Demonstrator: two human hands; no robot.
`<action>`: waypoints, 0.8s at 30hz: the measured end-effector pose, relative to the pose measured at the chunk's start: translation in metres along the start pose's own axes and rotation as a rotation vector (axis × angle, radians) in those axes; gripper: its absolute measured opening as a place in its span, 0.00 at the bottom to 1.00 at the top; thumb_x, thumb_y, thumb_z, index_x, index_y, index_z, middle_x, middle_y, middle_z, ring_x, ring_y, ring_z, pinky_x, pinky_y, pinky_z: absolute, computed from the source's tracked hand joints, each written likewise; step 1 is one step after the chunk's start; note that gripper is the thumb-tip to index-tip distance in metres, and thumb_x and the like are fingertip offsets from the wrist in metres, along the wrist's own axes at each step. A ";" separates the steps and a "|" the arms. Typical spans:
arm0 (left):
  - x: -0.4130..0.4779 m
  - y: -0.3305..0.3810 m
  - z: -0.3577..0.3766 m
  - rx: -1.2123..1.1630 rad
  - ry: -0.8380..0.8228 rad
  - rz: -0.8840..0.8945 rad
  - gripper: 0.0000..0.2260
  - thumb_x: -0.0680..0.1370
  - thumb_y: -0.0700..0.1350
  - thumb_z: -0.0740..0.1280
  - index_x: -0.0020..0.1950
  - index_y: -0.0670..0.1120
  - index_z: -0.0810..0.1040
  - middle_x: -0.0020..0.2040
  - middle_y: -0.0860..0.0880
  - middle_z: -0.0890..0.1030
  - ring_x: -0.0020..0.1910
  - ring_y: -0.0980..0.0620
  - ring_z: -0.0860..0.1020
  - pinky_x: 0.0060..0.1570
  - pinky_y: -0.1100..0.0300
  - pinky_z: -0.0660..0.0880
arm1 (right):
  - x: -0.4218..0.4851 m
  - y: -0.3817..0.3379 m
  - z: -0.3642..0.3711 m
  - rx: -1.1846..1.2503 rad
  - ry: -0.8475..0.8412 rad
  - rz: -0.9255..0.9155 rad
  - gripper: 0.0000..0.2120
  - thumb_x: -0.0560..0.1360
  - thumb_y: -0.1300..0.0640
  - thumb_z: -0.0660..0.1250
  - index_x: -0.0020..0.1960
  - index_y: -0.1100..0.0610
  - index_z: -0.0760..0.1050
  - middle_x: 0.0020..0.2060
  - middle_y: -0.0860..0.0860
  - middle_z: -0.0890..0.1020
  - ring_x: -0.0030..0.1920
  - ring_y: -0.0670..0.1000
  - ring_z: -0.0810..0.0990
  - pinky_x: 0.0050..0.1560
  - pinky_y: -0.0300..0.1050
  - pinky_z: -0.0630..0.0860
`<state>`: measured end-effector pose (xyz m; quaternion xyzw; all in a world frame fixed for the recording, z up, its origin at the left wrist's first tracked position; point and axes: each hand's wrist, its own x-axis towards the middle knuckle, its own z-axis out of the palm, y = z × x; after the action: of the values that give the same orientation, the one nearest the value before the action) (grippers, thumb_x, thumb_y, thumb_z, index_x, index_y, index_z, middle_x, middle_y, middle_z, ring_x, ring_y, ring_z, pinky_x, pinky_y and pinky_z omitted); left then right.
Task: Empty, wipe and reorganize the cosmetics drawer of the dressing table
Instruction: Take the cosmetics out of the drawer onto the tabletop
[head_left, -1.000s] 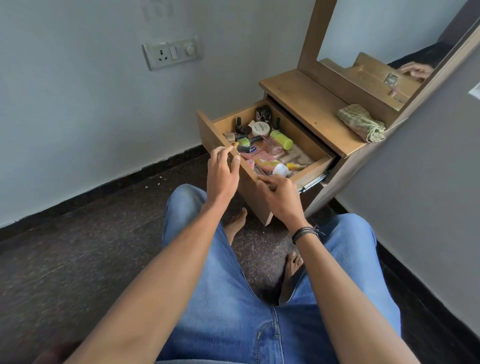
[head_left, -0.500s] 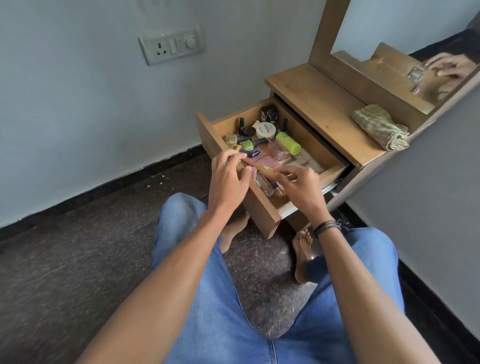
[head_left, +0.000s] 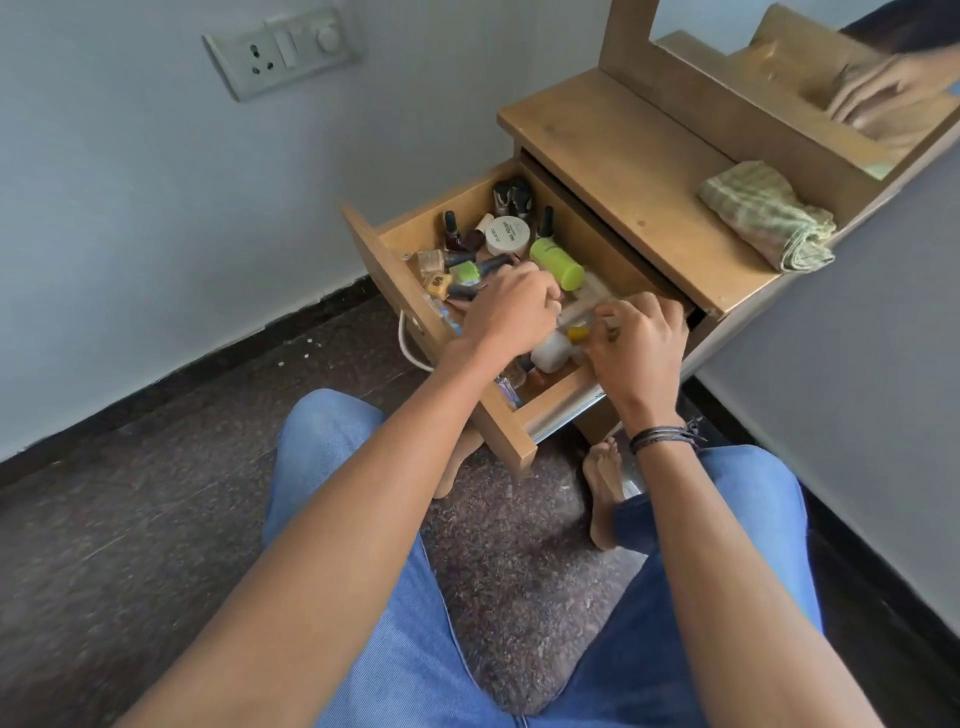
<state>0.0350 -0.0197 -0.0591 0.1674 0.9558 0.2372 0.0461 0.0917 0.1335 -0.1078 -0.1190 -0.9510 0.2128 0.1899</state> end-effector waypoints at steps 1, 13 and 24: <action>0.001 0.000 0.005 0.035 -0.048 0.004 0.12 0.82 0.46 0.64 0.64 0.47 0.79 0.66 0.50 0.76 0.66 0.48 0.71 0.57 0.53 0.70 | 0.001 0.002 0.001 0.002 -0.008 0.010 0.10 0.76 0.57 0.66 0.49 0.57 0.85 0.48 0.56 0.82 0.53 0.62 0.75 0.62 0.58 0.70; 0.008 -0.005 0.017 0.243 -0.189 -0.033 0.19 0.83 0.54 0.61 0.70 0.48 0.75 0.69 0.49 0.75 0.68 0.45 0.67 0.61 0.45 0.66 | 0.002 0.001 0.001 -0.028 -0.120 -0.029 0.14 0.76 0.53 0.62 0.50 0.53 0.87 0.50 0.54 0.84 0.58 0.60 0.77 0.78 0.55 0.50; 0.005 -0.014 0.016 0.188 -0.161 -0.125 0.24 0.81 0.61 0.60 0.70 0.46 0.73 0.71 0.48 0.74 0.73 0.45 0.62 0.62 0.45 0.67 | 0.008 -0.007 0.001 -0.135 -0.235 0.033 0.12 0.76 0.51 0.65 0.53 0.46 0.86 0.54 0.50 0.85 0.63 0.59 0.74 0.79 0.55 0.46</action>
<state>0.0289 -0.0230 -0.0801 0.1297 0.9756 0.1291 0.1212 0.0835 0.1297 -0.1028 -0.1215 -0.9768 0.1640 0.0653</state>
